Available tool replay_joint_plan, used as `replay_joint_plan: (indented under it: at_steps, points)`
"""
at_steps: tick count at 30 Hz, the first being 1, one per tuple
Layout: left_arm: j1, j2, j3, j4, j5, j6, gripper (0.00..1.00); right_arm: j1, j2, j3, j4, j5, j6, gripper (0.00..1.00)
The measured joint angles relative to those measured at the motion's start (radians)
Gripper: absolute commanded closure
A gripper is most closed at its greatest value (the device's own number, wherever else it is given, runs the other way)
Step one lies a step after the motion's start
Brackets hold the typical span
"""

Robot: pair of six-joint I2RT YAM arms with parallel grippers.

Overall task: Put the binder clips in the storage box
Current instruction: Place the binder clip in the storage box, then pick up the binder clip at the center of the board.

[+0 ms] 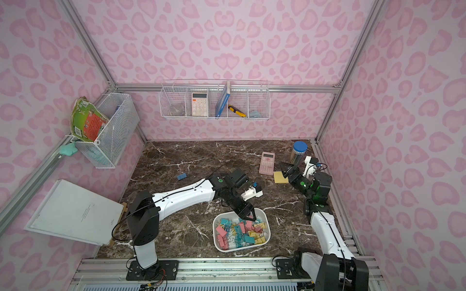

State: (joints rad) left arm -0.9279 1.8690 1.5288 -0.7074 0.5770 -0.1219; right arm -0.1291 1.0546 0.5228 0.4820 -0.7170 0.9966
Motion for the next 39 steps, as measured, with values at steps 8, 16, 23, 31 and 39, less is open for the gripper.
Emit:
replay_joint_plan:
  at_steps: [8, 16, 23, 31, 39]
  points:
    - [0.327, -0.217, -0.029, 0.046, -0.39, -0.143, 0.31, 0.22, -0.063, 0.1, -0.106, 0.084, -0.174, 0.01]
    - [0.711, -0.144, -0.069, 0.047, -0.664, -0.248, 0.16, 0.524, -0.06, 0.16, -0.116, 0.156, -0.446, 0.02]
    - [0.893, 0.002, -0.048, 0.106, -0.657, -0.266, 0.18, 0.561, -0.023, 0.16, -0.14, 0.199, -0.515, 0.01]
    - [1.02, 0.175, -0.014, 0.224, -0.332, -0.267, 0.36, 0.547, -0.01, 0.177, -0.187, 0.226, -0.53, 0.01]
    - [1.033, 0.234, -0.009, 0.276, -0.13, -0.256, 0.72, 0.517, 0.017, 0.178, -0.185, 0.233, -0.492, 0.01]
